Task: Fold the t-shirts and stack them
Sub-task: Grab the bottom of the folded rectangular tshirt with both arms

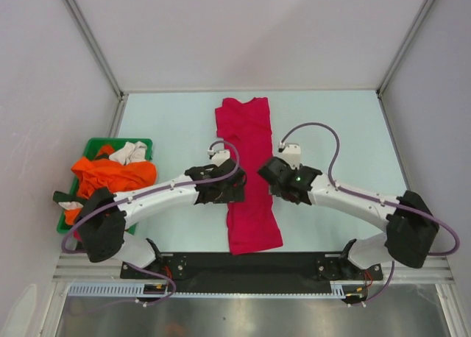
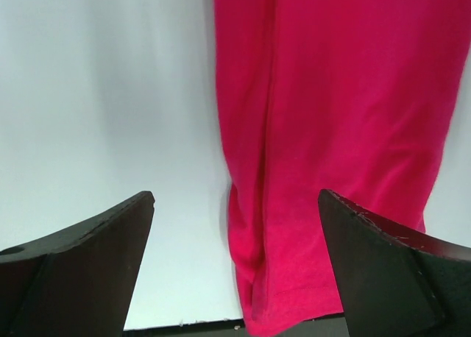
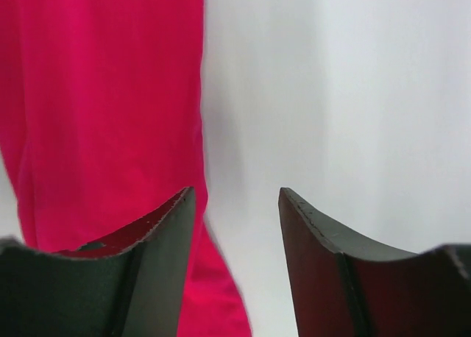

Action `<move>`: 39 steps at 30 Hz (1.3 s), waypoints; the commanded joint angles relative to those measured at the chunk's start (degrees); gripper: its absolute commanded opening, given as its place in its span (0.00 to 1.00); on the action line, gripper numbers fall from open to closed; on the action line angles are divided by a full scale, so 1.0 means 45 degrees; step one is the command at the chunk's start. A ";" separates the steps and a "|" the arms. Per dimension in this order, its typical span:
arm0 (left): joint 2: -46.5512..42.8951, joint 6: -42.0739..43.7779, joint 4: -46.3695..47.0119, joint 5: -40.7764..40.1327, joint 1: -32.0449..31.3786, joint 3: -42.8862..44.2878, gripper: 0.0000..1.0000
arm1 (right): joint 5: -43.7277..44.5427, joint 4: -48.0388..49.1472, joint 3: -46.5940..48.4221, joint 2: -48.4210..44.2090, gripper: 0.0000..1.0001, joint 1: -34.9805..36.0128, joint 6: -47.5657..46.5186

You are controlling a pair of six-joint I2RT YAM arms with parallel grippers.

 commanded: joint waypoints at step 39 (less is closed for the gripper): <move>-0.0389 -0.6773 0.0437 -0.1335 -0.6773 -0.2695 0.76 | -0.0596 0.1116 -0.5955 -0.3271 0.37 0.5666 0.5903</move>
